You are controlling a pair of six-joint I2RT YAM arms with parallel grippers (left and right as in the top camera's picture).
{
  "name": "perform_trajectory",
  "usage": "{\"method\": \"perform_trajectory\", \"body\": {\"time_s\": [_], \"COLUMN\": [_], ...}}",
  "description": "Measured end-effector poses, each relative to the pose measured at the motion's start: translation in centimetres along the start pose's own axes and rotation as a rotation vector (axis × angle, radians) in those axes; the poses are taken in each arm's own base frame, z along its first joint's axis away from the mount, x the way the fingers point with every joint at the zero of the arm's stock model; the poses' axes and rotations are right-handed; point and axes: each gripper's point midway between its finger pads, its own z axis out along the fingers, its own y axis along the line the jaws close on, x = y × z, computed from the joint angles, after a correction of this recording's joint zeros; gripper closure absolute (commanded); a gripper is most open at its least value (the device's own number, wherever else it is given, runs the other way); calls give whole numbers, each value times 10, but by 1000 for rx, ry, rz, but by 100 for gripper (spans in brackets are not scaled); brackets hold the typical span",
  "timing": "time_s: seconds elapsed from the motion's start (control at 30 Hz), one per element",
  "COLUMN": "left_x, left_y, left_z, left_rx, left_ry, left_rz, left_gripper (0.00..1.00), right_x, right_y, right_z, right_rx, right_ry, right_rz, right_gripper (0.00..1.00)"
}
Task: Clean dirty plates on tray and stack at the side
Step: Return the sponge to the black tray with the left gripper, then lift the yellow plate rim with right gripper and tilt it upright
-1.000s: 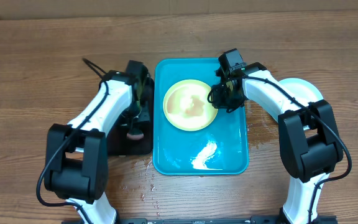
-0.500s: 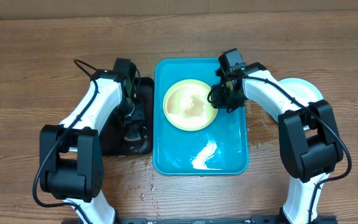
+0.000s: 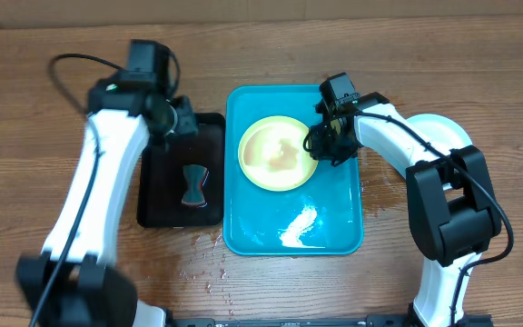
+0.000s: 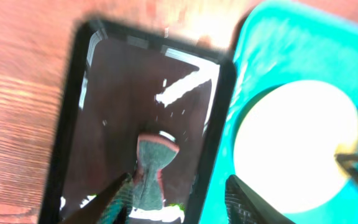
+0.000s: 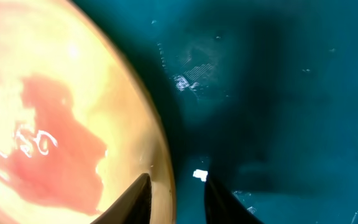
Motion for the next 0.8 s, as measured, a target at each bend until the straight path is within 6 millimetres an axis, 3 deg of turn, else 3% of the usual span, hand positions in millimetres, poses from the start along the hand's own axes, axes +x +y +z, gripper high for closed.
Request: {"method": "perform_trajectory", "body": {"time_s": [0.17,0.4,0.43,0.47,0.63,0.8], "left_x": [-10,-10,-10,-10,-2,4], "left_y": [7,29,34,39,65,79], "left_z": [-58,-87,-92,-97,-122,-128], "left_rx": [30,-62,-83,-103,-221,-296], "left_ry": [-146,-236,-254,-271,-331,-330], "left_rz": [-47,-85,-95,-104,-137,-141], "left_gripper": [45,39,23,0,0,0], "right_x": [-1,-9,-15,-22,-48,-63], "right_y": [2,8,9,12,29,48], "right_z": [1,-17,-24,-31,-61,-76], "right_rx": [-11,-20,-29,-42,-116,-163], "right_ry": [-4,20,8,-6,-66,-116], "right_rz": [1,18,23,27,28,20], "right_gripper": [96,96,96,96,96,96]}}
